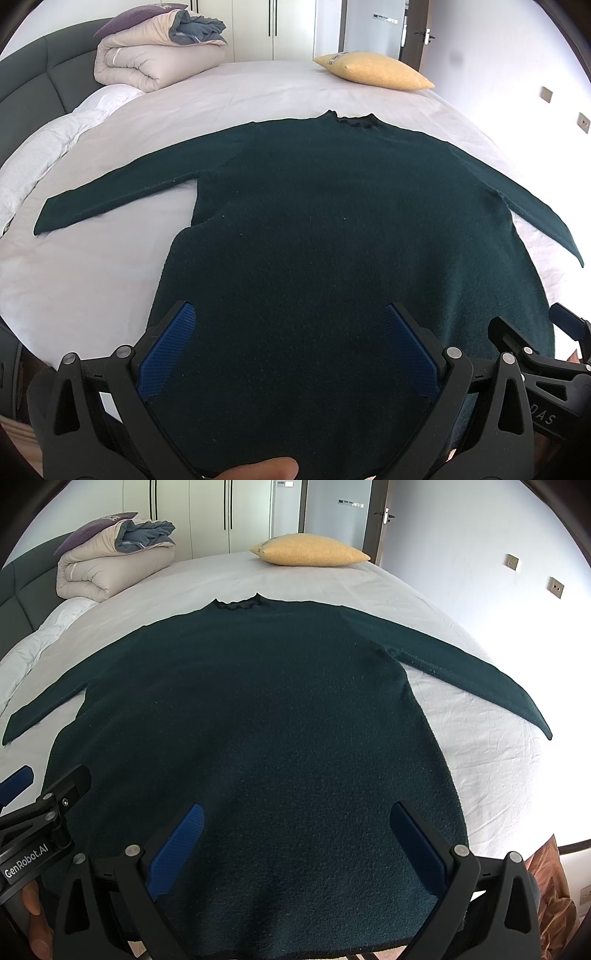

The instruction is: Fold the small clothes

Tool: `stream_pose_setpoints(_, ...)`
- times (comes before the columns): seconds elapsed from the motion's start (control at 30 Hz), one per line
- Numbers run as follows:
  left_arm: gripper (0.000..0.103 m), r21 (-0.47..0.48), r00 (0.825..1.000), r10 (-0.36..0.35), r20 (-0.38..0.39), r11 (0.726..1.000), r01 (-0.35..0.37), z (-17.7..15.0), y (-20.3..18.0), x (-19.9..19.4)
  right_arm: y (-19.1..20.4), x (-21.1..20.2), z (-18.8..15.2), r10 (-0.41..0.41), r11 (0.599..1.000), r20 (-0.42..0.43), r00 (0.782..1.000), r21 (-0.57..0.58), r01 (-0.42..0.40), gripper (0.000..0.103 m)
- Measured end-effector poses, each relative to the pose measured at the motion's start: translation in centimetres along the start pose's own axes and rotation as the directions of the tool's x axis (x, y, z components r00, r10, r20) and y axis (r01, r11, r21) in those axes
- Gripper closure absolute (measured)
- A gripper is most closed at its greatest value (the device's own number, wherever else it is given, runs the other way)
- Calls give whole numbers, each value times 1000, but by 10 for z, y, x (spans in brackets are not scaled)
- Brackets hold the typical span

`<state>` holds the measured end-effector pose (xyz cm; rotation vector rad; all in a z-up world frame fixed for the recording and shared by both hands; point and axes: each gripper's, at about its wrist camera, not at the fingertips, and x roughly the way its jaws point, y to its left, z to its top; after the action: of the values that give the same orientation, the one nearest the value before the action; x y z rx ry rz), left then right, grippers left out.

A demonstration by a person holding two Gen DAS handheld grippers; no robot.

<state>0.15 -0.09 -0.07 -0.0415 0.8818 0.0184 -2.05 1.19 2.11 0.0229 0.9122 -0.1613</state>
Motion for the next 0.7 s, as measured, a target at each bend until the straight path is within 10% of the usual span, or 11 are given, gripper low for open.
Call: stream_pose_setpoints(0.7, 0, 0, 1000, 2, -8, 1000, -2, -10, 4, 8, -3, 6, -4, 3, 1000, -12, 1000, 3, -3, 0)
